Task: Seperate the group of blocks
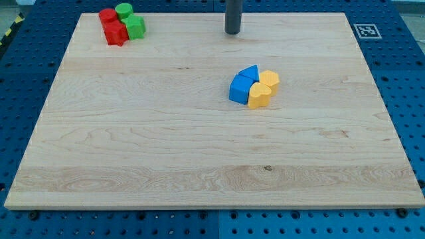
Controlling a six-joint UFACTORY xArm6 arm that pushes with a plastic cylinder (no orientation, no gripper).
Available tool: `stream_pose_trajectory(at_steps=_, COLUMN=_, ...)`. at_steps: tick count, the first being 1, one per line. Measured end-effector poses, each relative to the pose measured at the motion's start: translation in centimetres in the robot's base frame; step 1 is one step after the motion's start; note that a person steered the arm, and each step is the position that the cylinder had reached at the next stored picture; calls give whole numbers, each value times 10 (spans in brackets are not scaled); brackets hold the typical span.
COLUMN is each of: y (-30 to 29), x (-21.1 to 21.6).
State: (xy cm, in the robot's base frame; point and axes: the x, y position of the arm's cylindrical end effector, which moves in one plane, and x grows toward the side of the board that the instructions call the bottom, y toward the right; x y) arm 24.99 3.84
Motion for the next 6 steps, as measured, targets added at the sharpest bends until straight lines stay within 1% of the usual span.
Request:
stream_pose_trajectory(at_steps=1, y=3, x=19)
stream_pose_trajectory(at_steps=2, y=40, x=87)
stream_pose_trajectory(at_steps=3, y=90, x=107)
stream_pose_trajectory(at_steps=4, y=97, x=122)
stream_pose_trajectory(at_steps=5, y=71, x=118)
stream_pose_trajectory(at_steps=6, y=26, x=109)
